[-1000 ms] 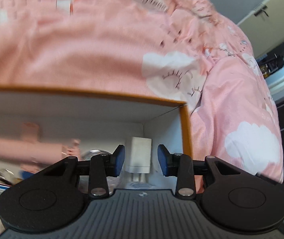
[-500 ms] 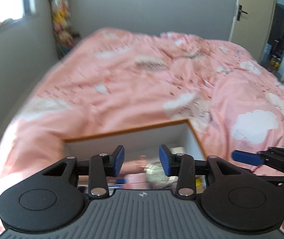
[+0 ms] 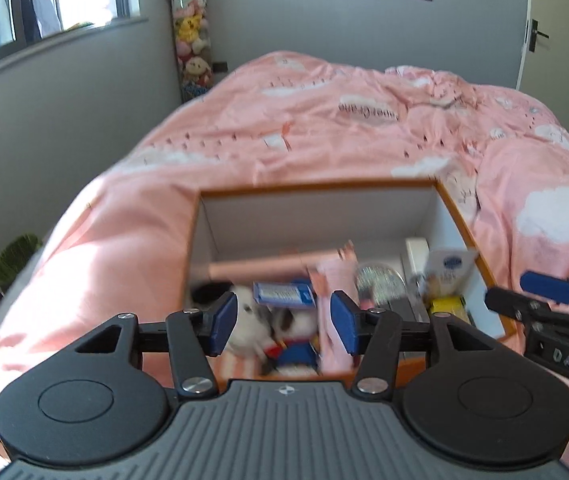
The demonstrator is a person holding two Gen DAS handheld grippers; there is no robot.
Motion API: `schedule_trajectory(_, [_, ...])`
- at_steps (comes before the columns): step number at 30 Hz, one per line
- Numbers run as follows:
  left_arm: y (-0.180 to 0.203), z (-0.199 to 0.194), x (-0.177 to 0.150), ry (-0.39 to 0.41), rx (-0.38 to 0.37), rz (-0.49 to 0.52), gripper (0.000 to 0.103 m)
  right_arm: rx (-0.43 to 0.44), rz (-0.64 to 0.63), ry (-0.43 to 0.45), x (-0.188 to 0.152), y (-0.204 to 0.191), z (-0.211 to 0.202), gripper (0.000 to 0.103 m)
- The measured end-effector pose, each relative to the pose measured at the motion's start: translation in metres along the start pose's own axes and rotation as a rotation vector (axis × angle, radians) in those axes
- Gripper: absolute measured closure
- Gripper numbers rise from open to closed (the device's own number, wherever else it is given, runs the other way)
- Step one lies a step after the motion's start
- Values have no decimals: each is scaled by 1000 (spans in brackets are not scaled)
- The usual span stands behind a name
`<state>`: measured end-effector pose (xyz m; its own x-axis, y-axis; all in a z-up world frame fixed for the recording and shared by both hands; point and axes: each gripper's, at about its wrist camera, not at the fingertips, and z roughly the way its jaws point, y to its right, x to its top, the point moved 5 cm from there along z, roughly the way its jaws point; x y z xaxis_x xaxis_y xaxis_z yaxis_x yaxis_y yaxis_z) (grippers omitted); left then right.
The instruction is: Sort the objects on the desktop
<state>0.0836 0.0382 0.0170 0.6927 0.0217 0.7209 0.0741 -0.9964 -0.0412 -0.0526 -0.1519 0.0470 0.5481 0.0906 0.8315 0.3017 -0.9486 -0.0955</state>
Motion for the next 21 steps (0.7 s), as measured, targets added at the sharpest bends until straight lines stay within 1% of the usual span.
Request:
schedule_trajectory(2, [7, 3, -9, 18, -16, 10, 40, -11, -14, -9, -5, 0, 4, 53])
schedule_trajectory(3, [11, 6, -13, 28, -23, 10, 35, -13, -15, -14, -7, 1, 6, 53])
schedule_trajectory(5, [16, 11, -21, 31, -28, 5, 30, -12, -8, -24, -11, 2, 9, 51])
schedule_trajectory(7, [20, 17, -28, 32, -17, 6, 28, -9, -6, -30, -15, 2, 12, 47])
schedule_trajectory(10, [22, 25, -39, 39, 18, 10, 28, -8, -9, -41, -21, 1, 15, 46])
schedule_trajectory(15, [20, 34, -49, 48, 44, 8, 25, 12, -16, -67, -30, -2, 24, 45])
schedule_trajectory(18, [19, 36, -51, 62, 47, -3, 24, 14, -24, -57, -33, -4, 27, 45])
schedule_trajectory(20, [19, 37, -53, 70, 51, -8, 21, 14, -28, -55, -33, -4, 28, 44])
schedule_trajectory(21, [19, 38, -53, 73, 53, -9, 21, 16, -27, -54, -34, -4, 29, 44])
